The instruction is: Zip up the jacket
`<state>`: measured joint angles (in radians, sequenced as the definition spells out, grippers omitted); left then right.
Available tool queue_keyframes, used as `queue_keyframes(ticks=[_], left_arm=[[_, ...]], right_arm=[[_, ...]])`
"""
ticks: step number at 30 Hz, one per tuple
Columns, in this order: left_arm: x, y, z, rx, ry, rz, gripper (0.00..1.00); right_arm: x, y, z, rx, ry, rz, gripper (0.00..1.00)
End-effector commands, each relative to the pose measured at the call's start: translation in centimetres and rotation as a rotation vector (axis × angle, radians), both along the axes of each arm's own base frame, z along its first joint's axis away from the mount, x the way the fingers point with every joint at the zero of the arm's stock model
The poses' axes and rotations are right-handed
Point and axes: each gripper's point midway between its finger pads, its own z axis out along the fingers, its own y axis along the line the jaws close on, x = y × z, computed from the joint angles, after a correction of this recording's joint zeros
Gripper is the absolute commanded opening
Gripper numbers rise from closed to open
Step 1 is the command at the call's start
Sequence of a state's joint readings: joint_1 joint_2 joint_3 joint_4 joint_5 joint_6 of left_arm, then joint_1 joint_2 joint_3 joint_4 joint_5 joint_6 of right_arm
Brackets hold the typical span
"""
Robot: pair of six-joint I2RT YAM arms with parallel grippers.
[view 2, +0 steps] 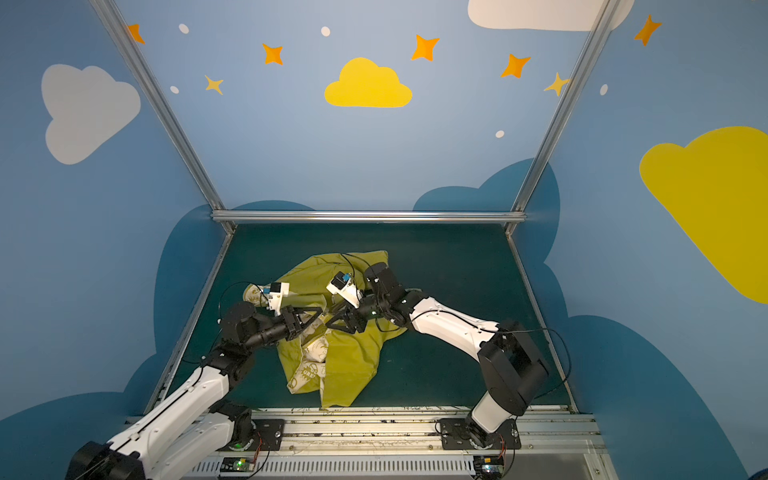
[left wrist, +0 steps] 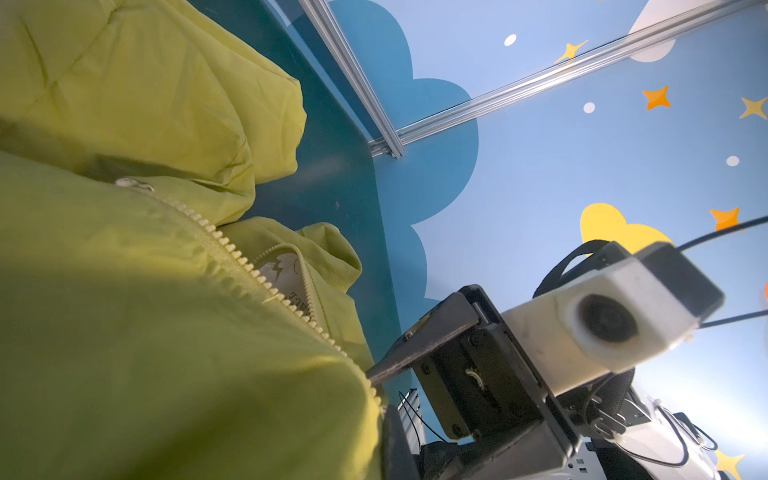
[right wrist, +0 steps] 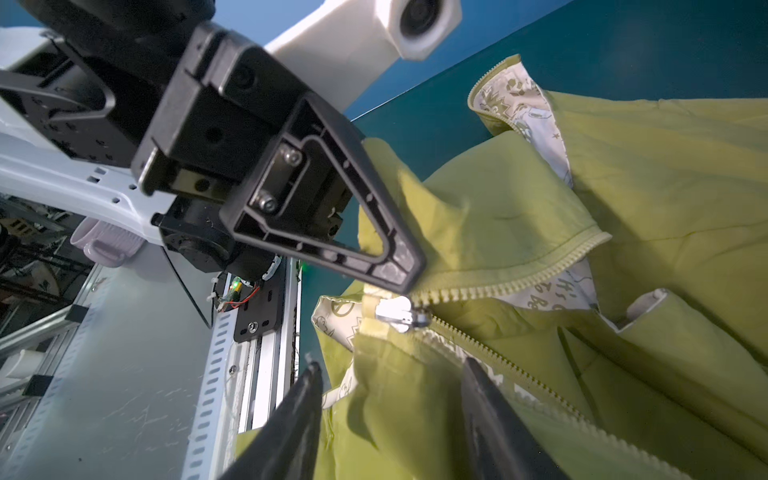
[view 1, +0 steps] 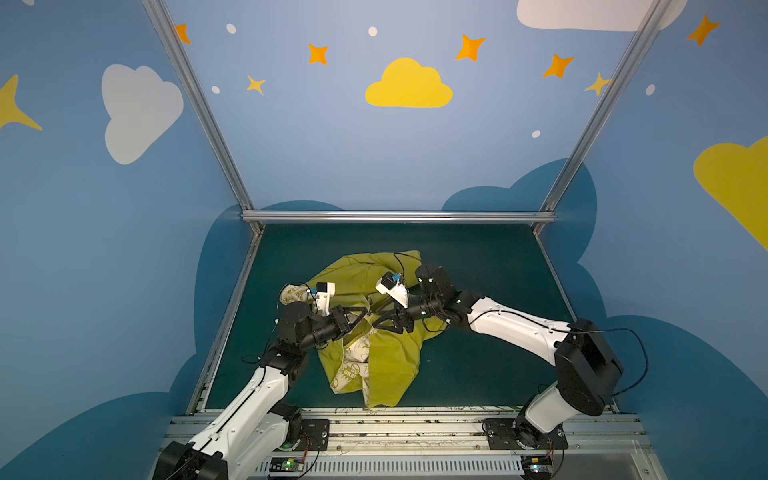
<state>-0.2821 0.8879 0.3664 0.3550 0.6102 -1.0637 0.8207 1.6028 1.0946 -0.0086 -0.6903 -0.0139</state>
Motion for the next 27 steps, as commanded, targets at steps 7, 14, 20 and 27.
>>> queue_keyframes(ticks=[7, 14, 20, 27], left_arm=[[-0.2, -0.3, -0.6, 0.025, -0.016, -0.007, 0.11], [0.0, -1.0, -1.2, 0.057, 0.02, -0.041, 0.11], [0.1, -1.1, -1.3, 0.065, 0.027, -0.043, 0.11], [0.0, -0.6, -1.8, 0.108, 0.054, -0.02, 0.04]], right_arm=[[0.7, 0.3, 2.0, 0.058, 0.097, -0.001, 0.49], [0.2, -0.4, 0.2, 0.022, 0.114, 0.008, 0.5], [-0.2, -0.9, -1.5, -0.032, 0.09, 0.051, 0.52], [-0.3, -1.3, -2.5, -0.047, 0.094, 0.038, 0.53]])
